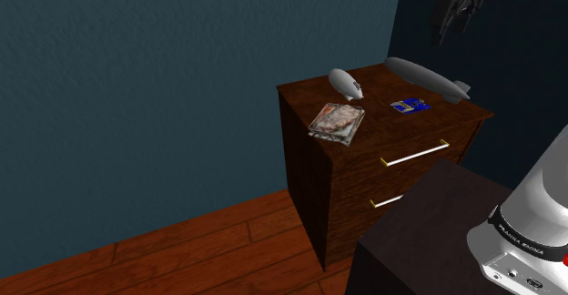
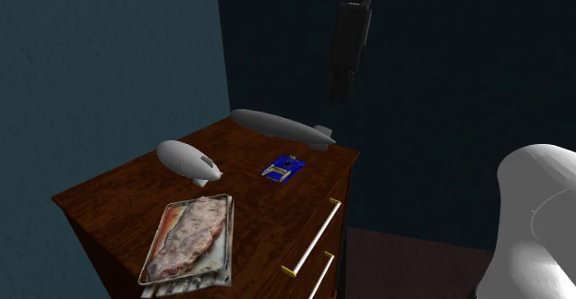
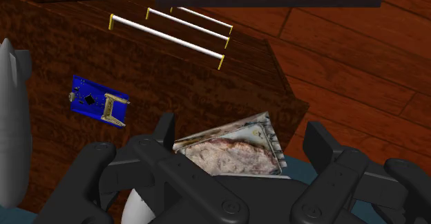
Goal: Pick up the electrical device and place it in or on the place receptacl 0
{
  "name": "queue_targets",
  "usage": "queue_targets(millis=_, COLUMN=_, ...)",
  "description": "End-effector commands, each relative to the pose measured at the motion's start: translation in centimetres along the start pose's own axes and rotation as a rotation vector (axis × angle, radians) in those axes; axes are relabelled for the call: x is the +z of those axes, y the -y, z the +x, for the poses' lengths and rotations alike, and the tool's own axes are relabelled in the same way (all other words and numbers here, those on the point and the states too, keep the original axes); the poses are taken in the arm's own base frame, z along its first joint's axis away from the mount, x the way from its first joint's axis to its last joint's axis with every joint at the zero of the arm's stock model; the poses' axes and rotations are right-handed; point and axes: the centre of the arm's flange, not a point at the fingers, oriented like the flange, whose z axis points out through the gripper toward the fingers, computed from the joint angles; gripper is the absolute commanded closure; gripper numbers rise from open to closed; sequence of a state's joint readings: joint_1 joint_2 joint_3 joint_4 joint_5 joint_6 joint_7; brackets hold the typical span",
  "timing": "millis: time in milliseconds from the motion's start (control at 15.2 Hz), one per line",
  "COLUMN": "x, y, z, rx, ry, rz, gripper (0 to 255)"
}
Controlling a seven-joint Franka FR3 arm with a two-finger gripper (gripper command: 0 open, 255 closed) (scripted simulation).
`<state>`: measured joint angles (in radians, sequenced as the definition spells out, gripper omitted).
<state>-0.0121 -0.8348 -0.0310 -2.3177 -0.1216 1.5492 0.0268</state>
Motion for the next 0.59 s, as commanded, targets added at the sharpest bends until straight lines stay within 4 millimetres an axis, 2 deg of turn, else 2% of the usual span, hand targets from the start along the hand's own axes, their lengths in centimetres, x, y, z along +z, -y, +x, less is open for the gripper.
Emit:
queue_targets(millis=0, x=0.0, y=0.0, z=0.0, rx=0.0, ry=0.0, rz=0.0, gripper=0)
queue_targets(millis=528, x=6.9, y=-7.5, z=3.5, rx=0.055, ry=-0.005, rz=0.026, gripper=0)
